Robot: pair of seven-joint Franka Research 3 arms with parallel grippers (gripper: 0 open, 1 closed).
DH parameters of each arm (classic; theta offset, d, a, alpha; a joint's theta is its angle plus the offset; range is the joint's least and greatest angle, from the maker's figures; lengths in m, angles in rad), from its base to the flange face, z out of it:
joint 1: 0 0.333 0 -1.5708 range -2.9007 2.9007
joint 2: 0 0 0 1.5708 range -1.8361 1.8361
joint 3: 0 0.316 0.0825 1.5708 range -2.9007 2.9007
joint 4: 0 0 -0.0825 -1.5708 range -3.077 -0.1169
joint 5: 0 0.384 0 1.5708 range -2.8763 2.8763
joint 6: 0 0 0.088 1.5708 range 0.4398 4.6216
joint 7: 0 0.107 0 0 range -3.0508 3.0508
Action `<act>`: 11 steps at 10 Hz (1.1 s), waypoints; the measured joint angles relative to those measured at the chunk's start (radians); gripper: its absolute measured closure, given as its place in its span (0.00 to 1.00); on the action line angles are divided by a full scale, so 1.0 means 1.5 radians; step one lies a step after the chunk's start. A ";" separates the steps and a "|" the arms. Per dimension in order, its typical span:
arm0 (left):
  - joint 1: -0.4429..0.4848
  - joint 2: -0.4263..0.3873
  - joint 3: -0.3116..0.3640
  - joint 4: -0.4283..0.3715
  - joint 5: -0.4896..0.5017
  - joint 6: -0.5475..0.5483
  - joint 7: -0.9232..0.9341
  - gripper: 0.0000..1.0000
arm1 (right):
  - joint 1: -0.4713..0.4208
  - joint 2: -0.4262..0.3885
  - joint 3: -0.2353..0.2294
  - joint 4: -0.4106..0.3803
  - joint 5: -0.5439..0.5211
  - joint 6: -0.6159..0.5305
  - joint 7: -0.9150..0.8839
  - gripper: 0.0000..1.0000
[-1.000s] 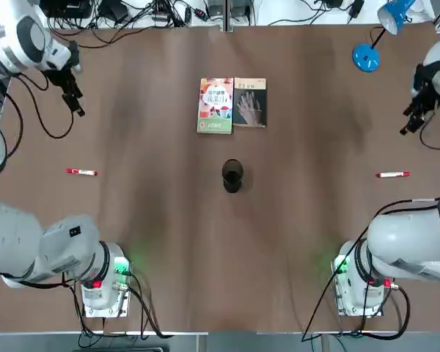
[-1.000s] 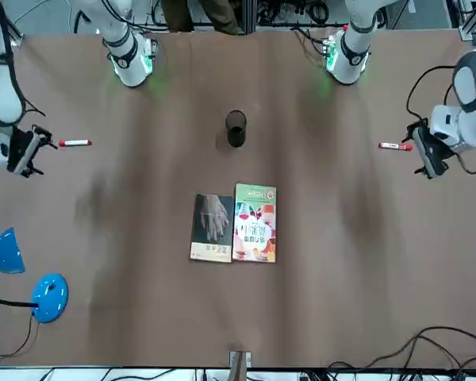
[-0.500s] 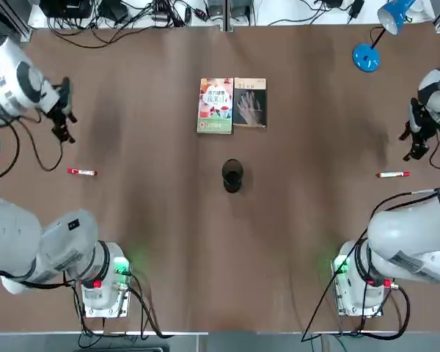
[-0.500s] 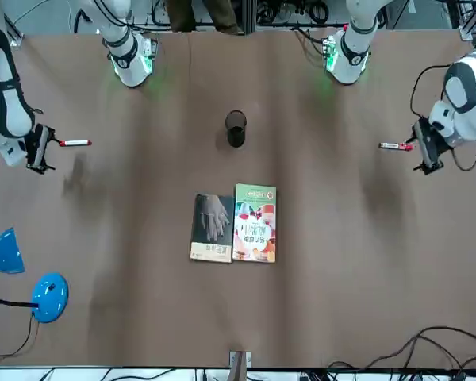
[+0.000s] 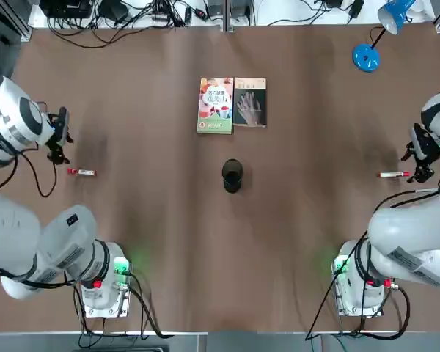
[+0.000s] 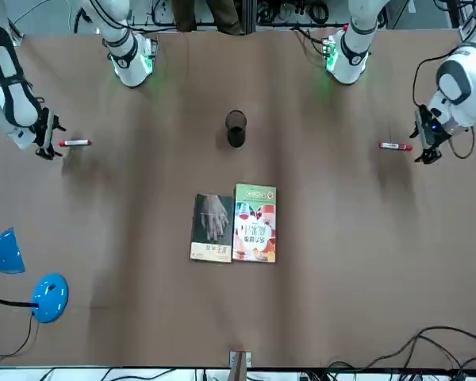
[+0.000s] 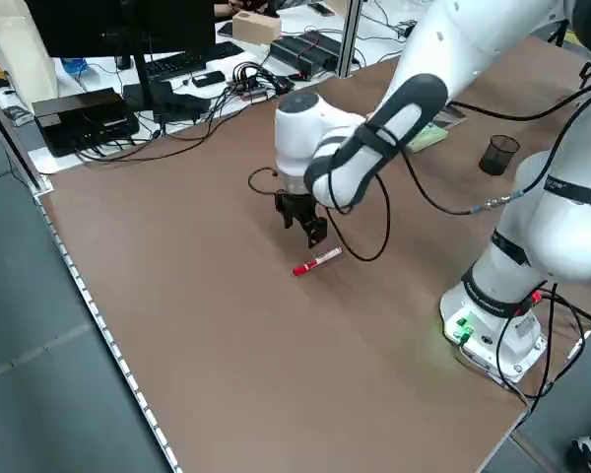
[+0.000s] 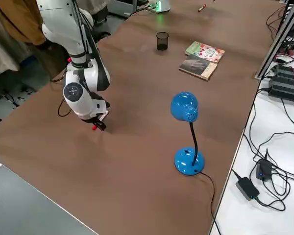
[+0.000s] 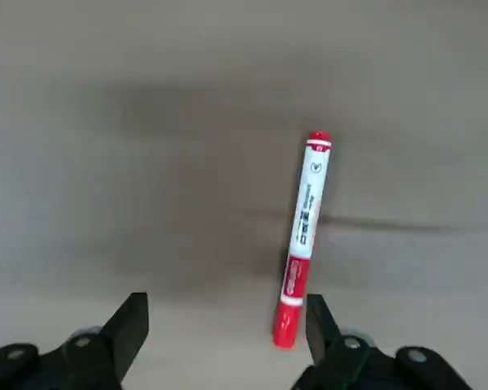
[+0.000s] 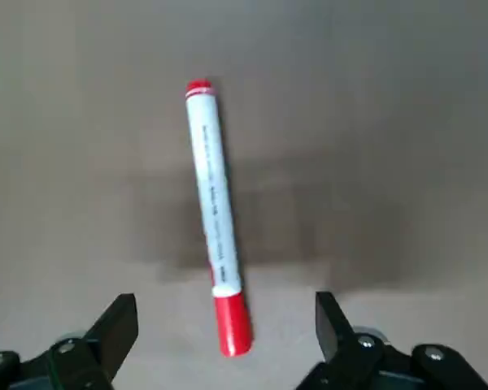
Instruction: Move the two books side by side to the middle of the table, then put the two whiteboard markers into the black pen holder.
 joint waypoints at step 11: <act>0.038 0.074 0.001 -0.063 0.018 0.159 0.049 0.37 | -0.018 -0.006 0.015 -0.037 -0.011 0.053 -0.024 0.83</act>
